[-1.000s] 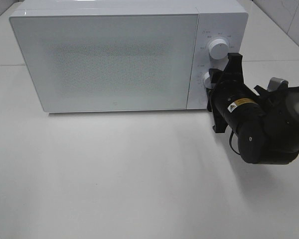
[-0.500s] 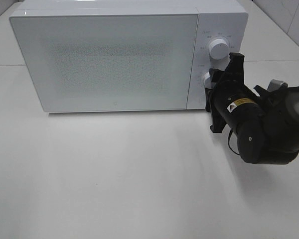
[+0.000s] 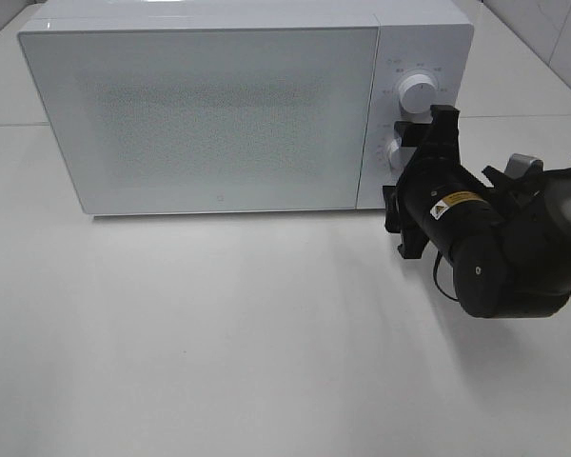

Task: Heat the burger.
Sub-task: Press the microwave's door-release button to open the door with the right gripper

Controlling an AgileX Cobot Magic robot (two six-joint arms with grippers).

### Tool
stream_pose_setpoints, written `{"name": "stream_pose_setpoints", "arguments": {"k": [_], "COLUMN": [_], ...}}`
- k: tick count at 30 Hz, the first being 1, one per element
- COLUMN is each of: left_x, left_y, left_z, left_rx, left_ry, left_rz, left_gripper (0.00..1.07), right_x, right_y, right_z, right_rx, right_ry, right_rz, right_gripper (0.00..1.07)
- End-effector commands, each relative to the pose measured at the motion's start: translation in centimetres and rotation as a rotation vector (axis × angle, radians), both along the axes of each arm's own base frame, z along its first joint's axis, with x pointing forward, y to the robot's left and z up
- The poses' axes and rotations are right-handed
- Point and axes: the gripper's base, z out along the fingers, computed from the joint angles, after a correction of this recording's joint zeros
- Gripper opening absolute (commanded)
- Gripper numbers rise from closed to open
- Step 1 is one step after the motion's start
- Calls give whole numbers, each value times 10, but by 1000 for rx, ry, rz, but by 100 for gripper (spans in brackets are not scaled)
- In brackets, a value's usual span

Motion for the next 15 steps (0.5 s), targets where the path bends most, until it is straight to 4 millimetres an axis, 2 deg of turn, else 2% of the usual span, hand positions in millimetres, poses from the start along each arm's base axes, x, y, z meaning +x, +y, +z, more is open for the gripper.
{"name": "stream_pose_setpoints", "arguments": {"k": [1, 12, 14, 15], "left_x": [-3, -3, -3, -3], "left_y": [0, 0, 0, 0], "left_z": [-1, -1, -1, -1], "left_rx": [-5, -5, -5, -5], "left_ry": [-21, -21, -21, -21], "left_rz": [5, 5, 5, 5], "left_gripper": [101, 101, 101, 101], "right_x": [5, -12, -24, -24], "right_y": [-3, -10, -16, -16], "right_z": [25, 34, 38, 38], "right_rx": [30, 26, 21, 21], "right_ry": [-217, -220, -213, -213], "right_rz": [-27, -24, -24, -24], "right_gripper": [79, 76, 76, 76]}}
